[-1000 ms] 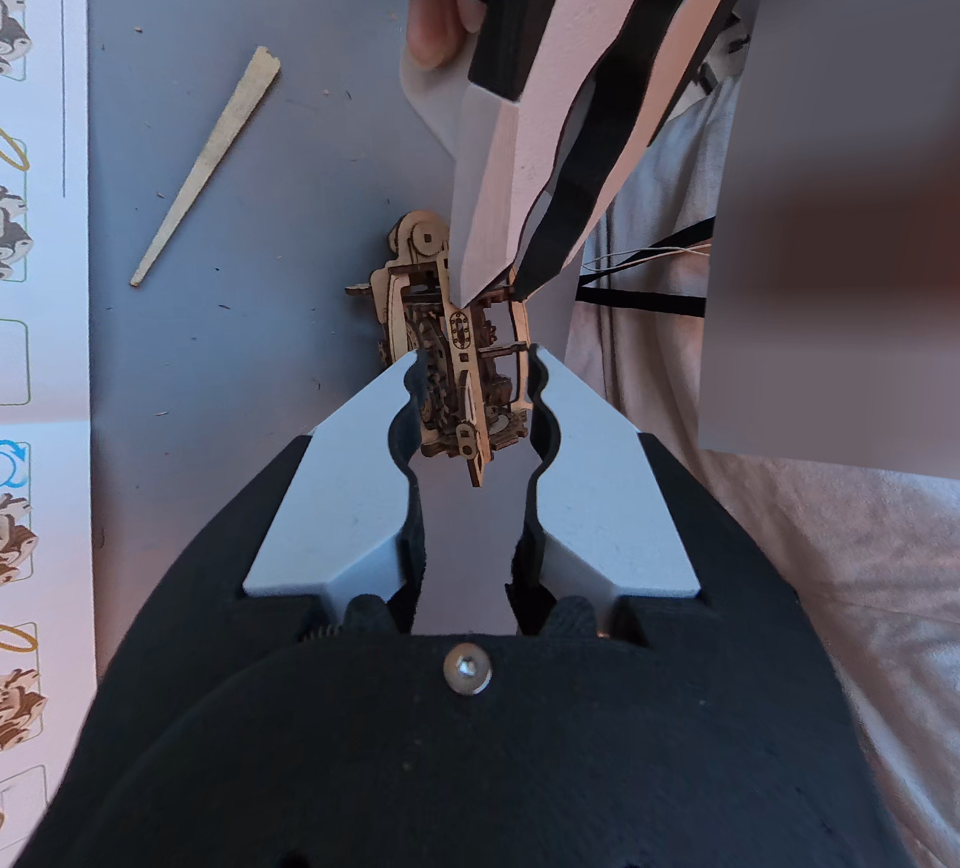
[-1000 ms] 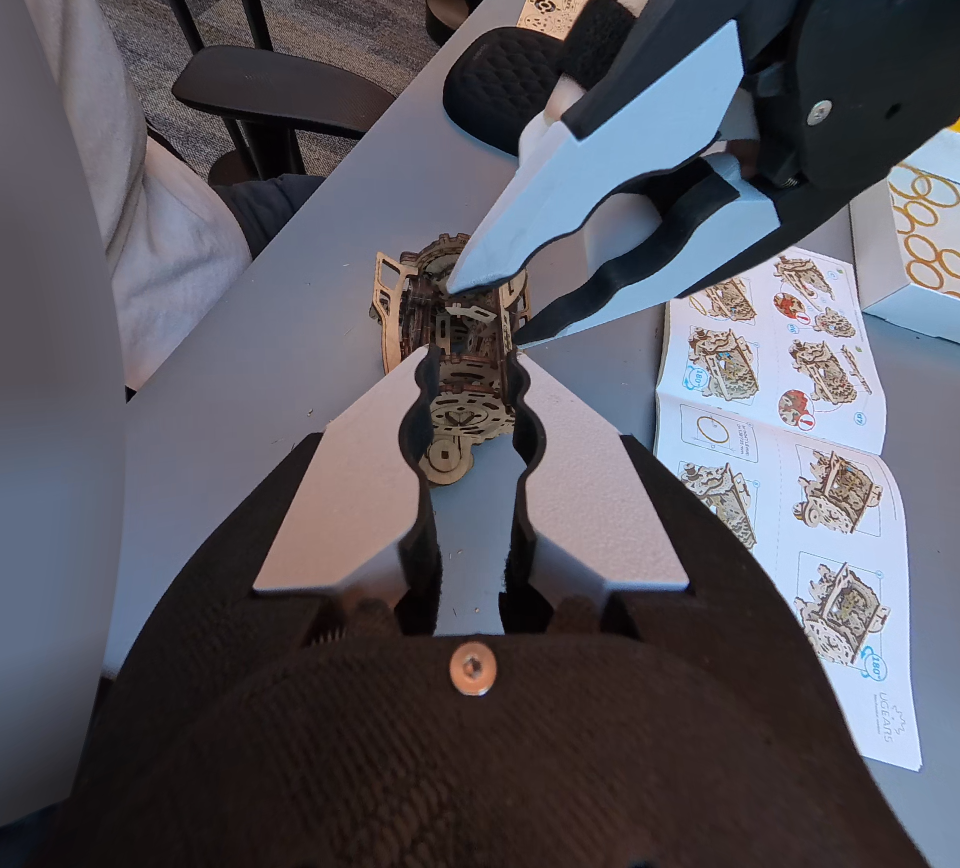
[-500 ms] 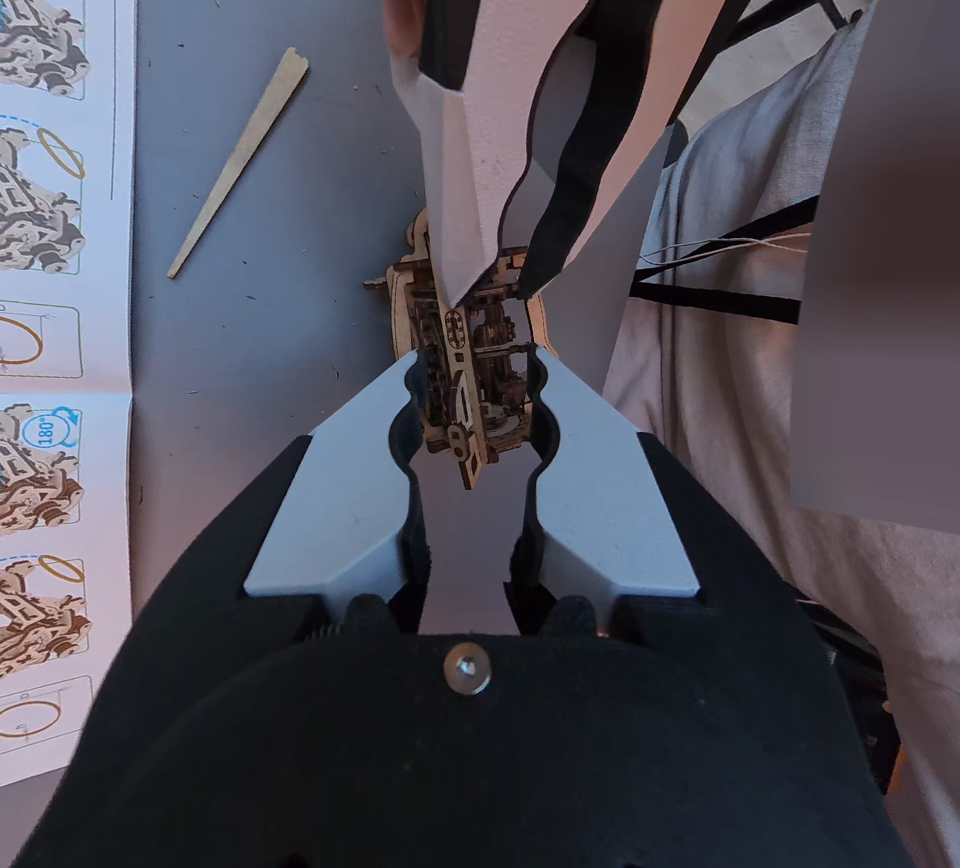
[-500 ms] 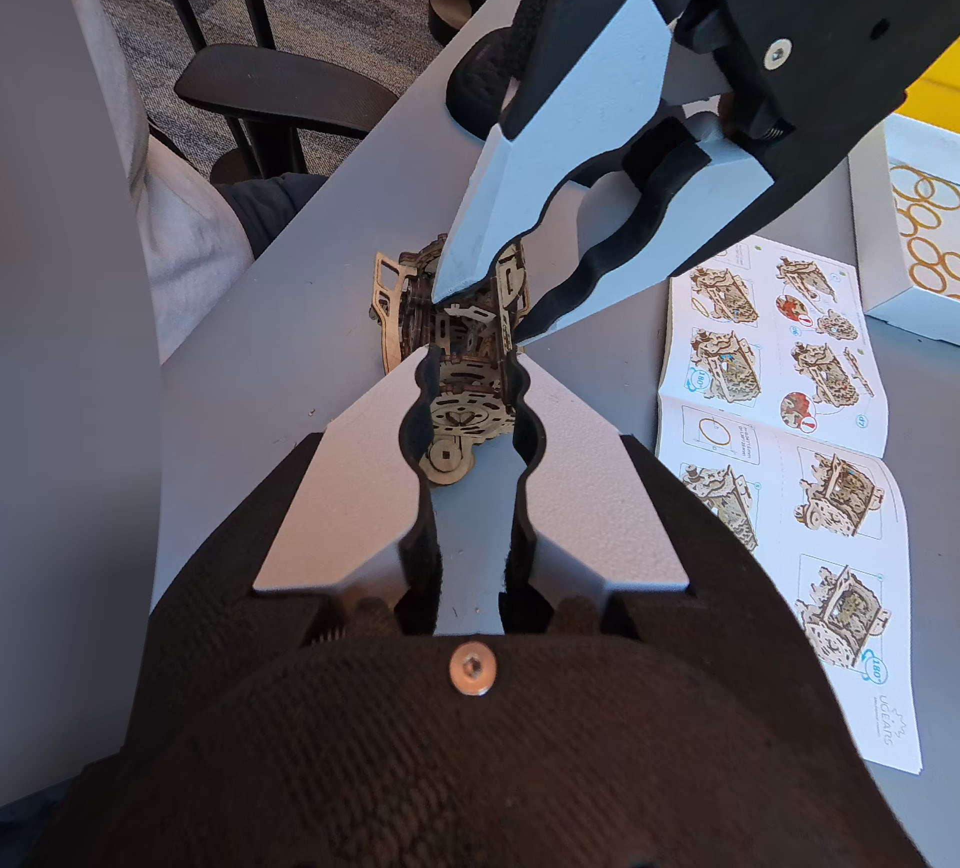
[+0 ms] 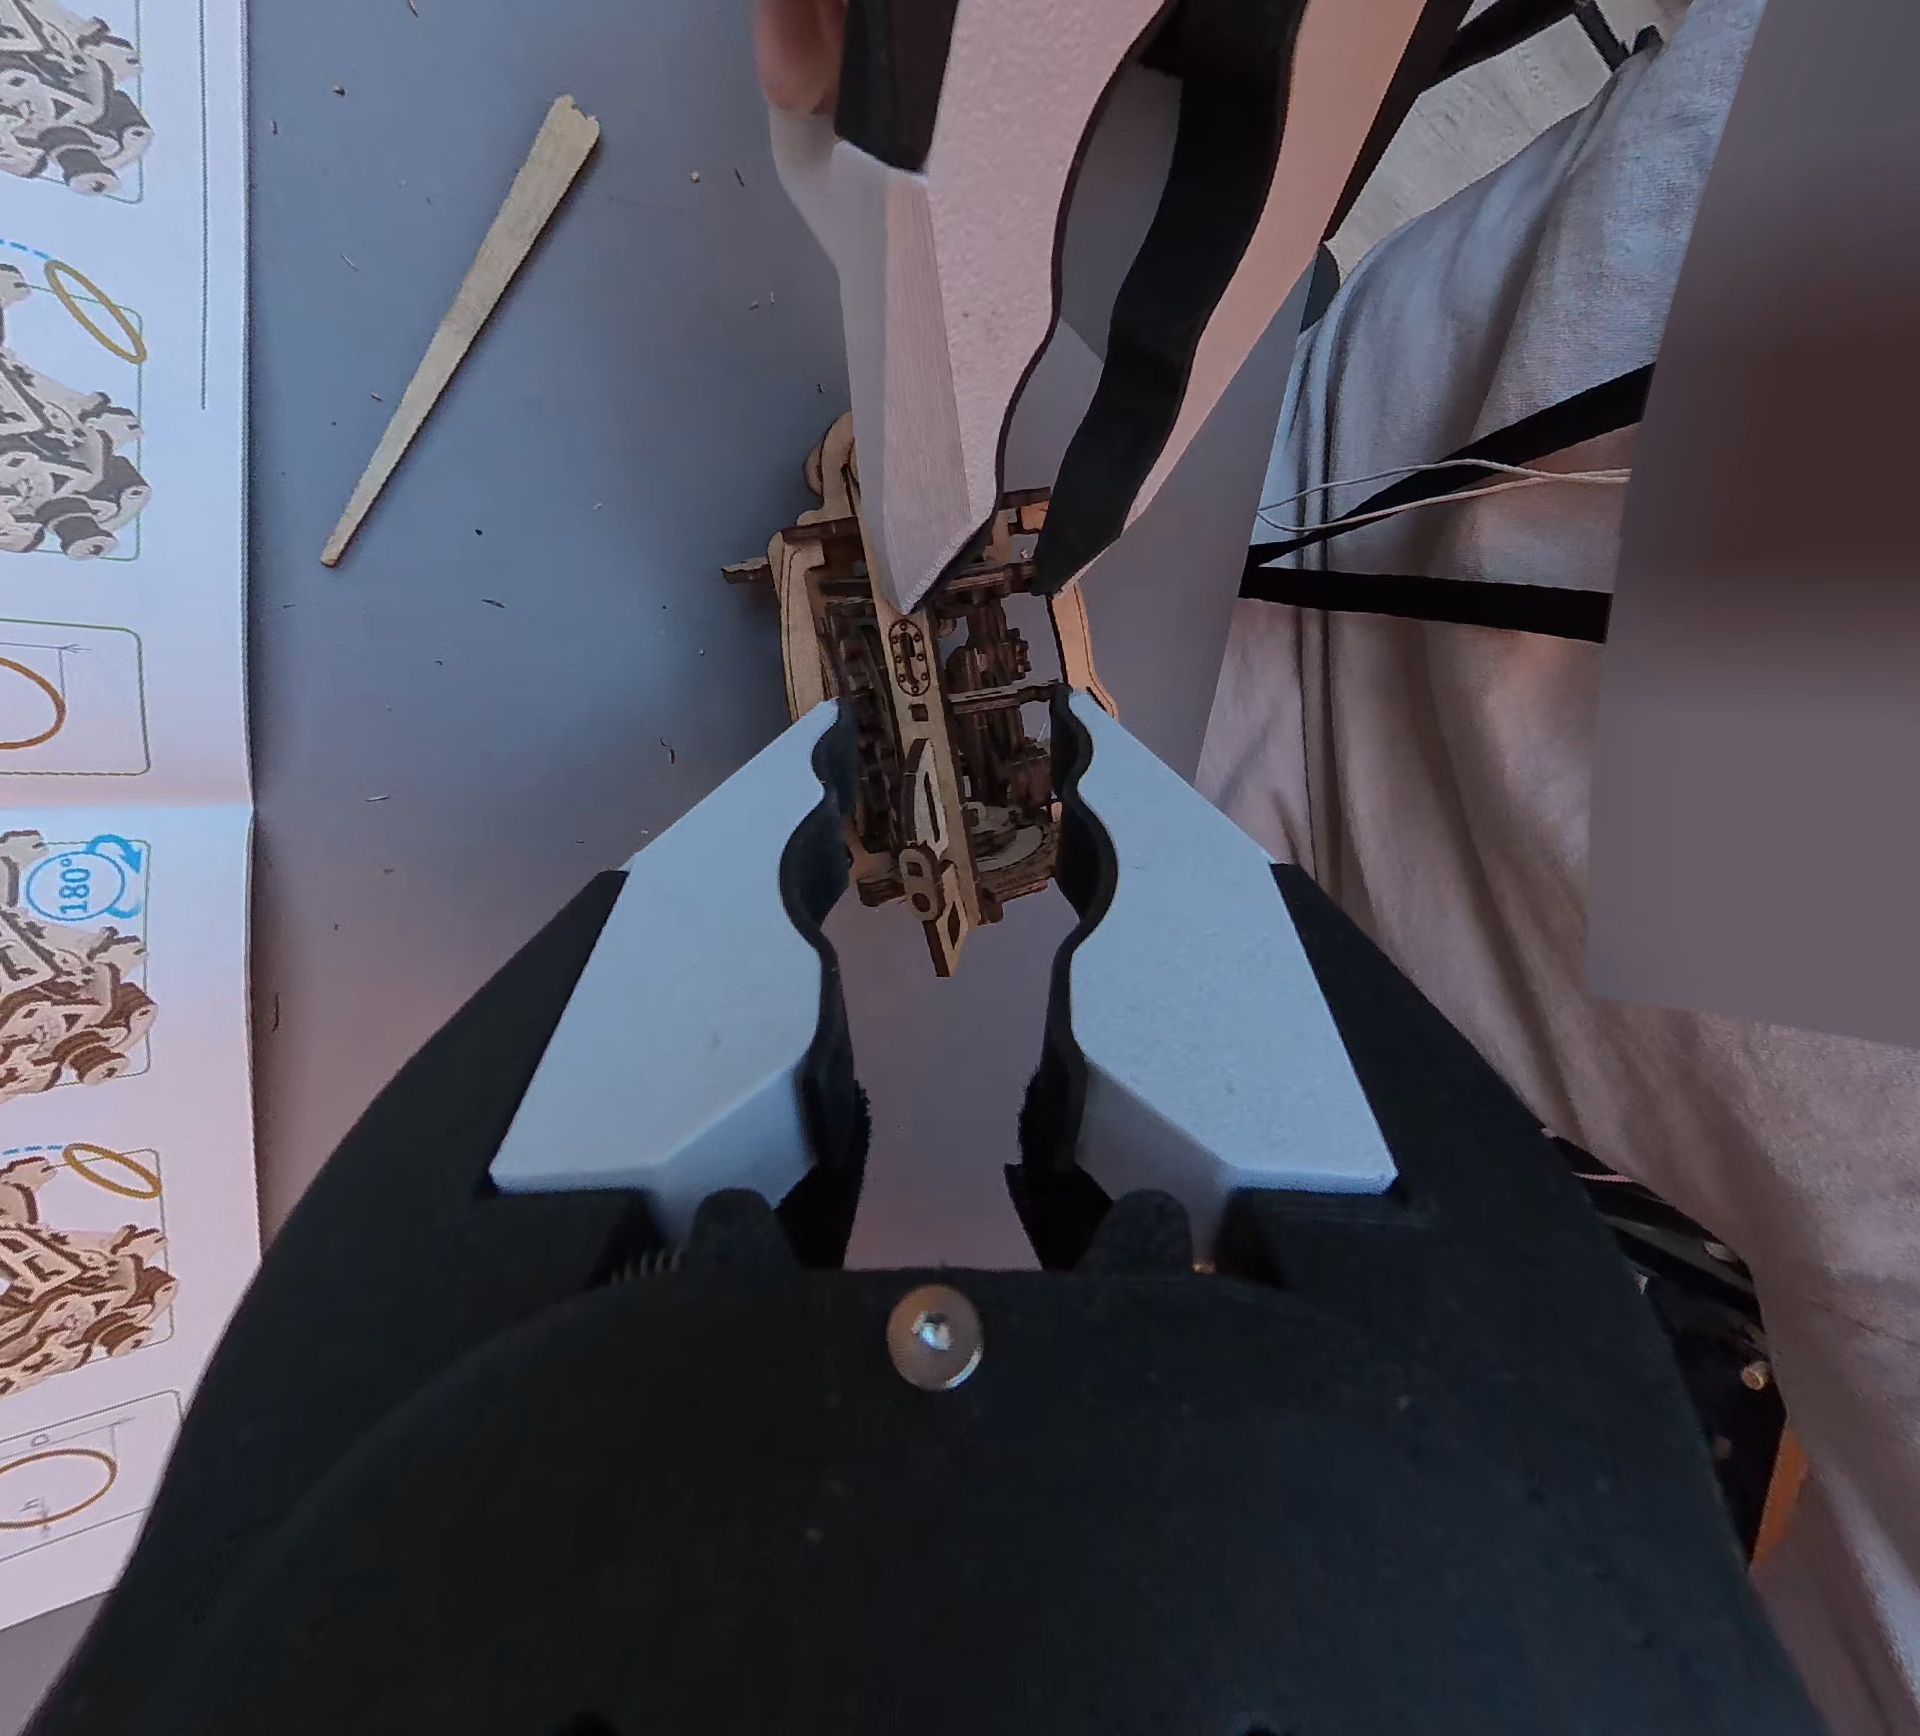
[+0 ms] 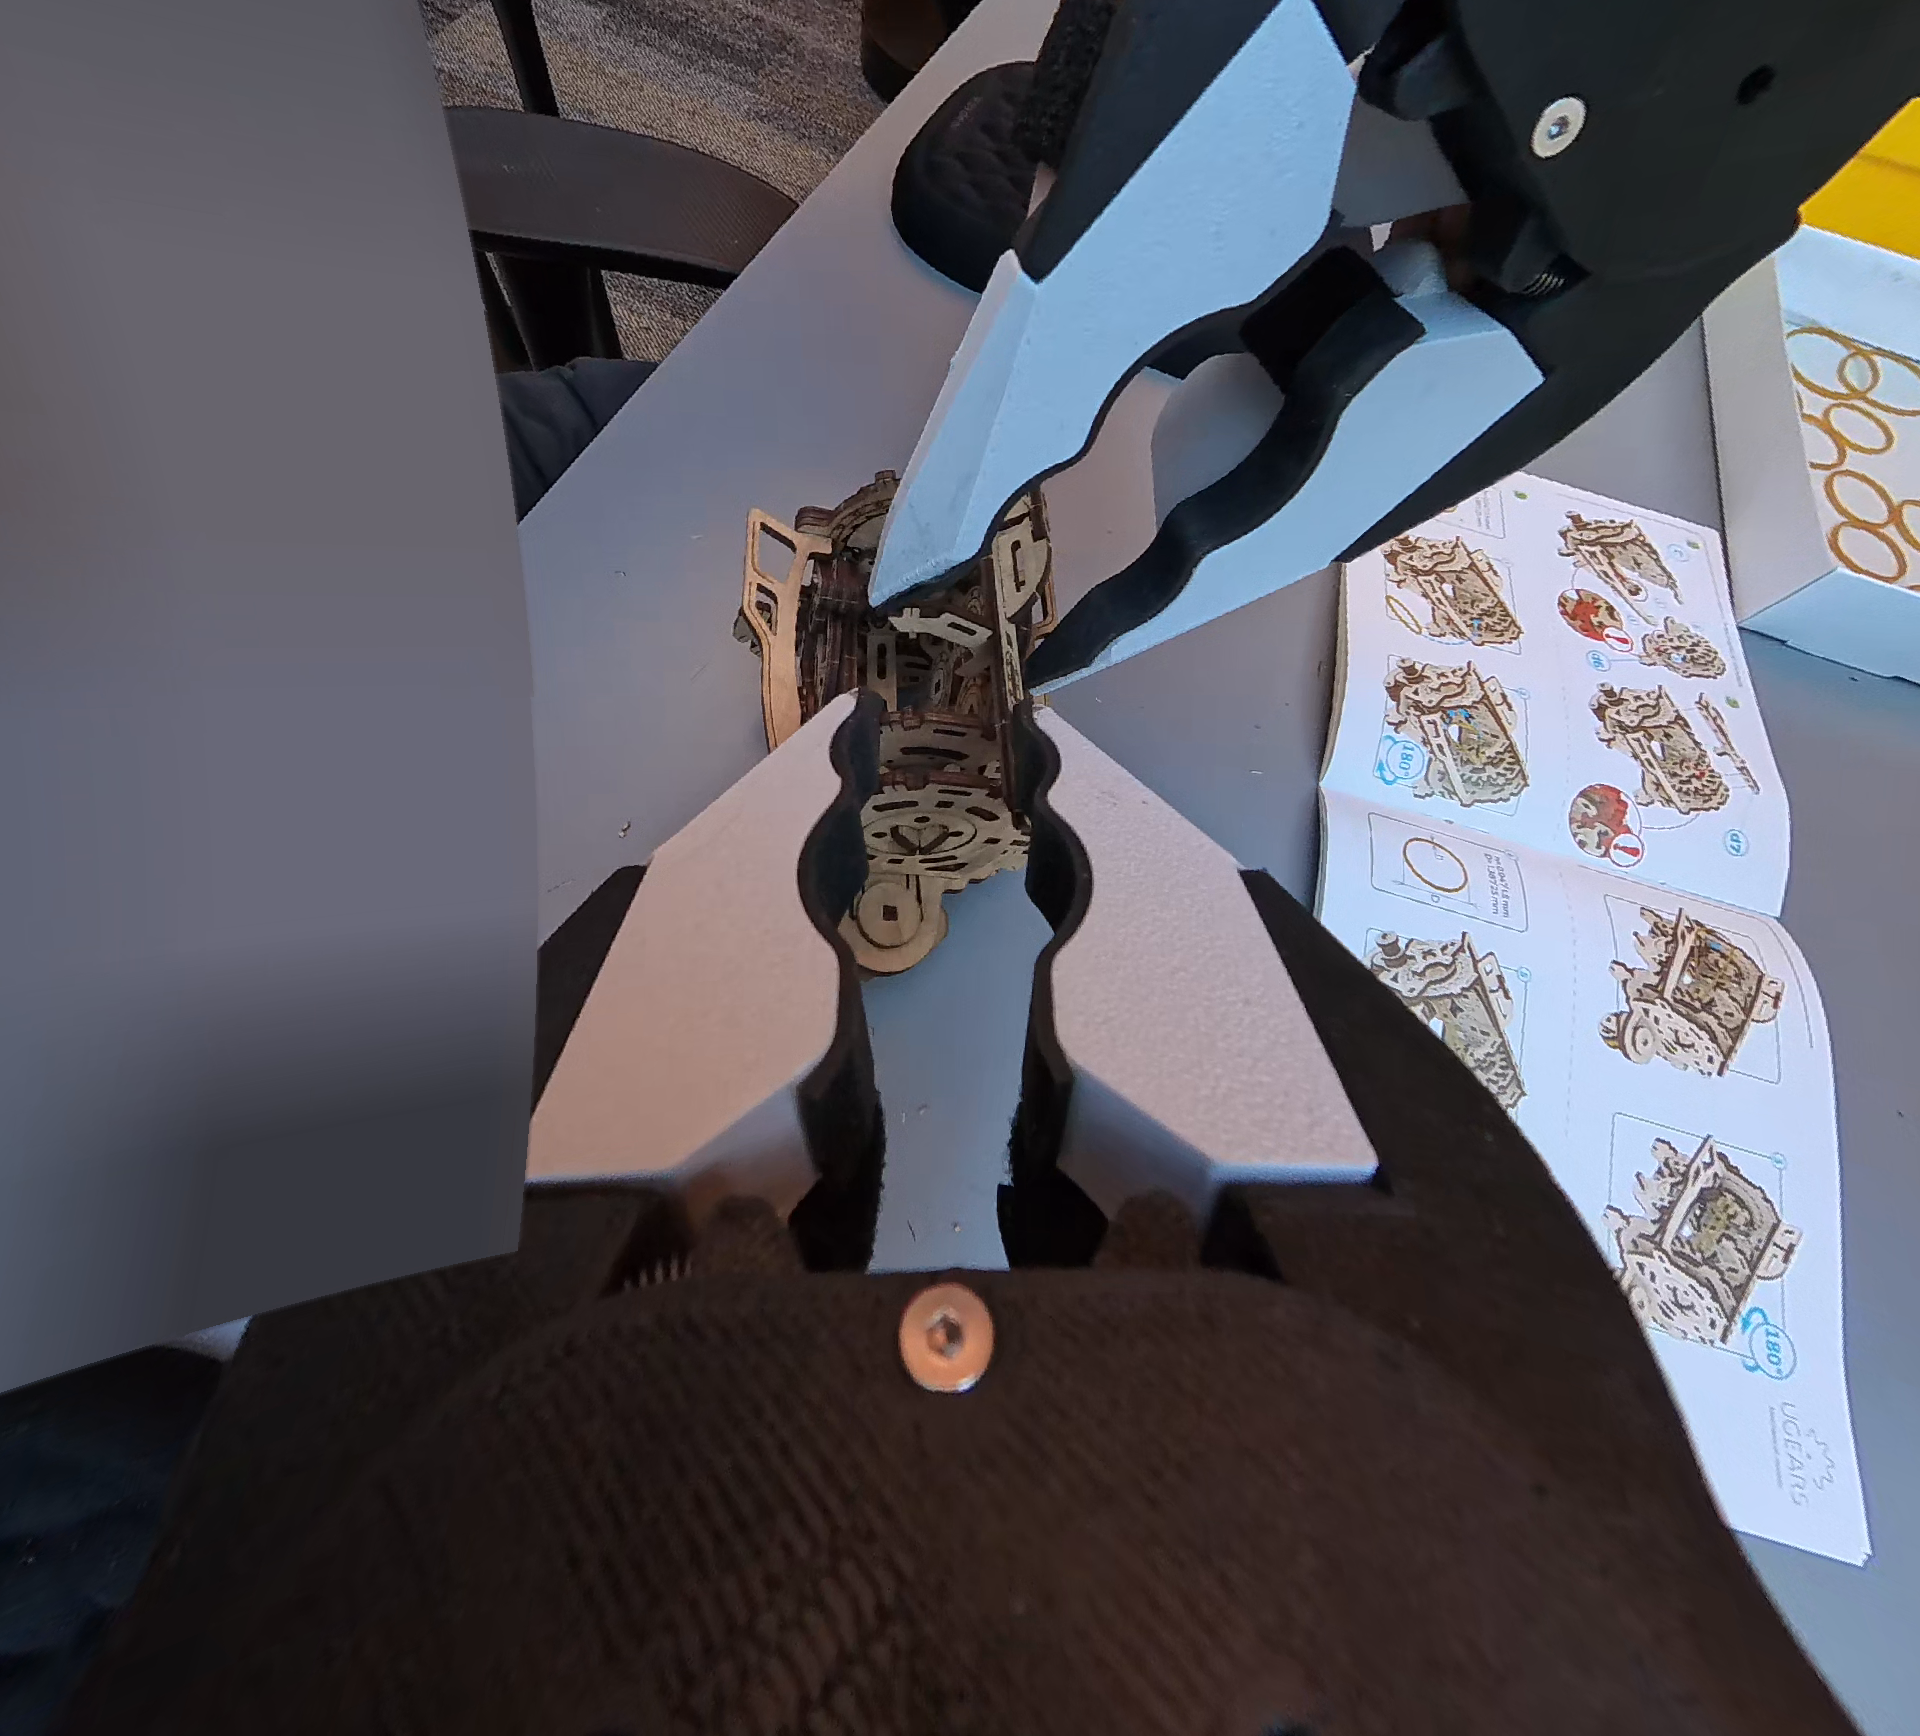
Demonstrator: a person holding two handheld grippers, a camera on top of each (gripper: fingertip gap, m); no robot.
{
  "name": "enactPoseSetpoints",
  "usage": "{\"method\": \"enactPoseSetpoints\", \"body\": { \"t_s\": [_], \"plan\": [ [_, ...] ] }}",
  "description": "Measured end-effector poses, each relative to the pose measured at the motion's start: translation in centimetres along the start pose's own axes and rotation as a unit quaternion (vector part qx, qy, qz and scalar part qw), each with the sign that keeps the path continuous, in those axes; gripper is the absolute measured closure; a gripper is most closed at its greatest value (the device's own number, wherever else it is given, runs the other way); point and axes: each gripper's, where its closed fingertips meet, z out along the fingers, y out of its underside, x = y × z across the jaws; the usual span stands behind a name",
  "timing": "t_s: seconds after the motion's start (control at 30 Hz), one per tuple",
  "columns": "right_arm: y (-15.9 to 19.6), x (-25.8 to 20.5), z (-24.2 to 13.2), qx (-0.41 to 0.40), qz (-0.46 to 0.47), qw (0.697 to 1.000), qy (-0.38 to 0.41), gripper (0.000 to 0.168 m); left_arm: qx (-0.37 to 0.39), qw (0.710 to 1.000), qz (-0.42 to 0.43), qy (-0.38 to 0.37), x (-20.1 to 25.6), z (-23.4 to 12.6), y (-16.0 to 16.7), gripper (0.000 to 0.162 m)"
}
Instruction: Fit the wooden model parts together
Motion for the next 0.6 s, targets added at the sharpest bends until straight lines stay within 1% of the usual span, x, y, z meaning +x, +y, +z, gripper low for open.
{"method": "enactPoseSetpoints", "body": {
  "t_s": [0.23,0.6],
  "plan": [
    [-0.01,-0.02,-0.01,0.000,-0.001,1.000,0.001,0.144,0.005,1.000,0.003,-0.006,-0.03,0.04,-0.04,0.127],
    [-0.01,-0.14,-0.06,-0.002,-0.003,1.000,0.002,0.144,0.000,0.999,0.029,-0.040,0.03,0.19,-0.15,0.127]
  ]
}}
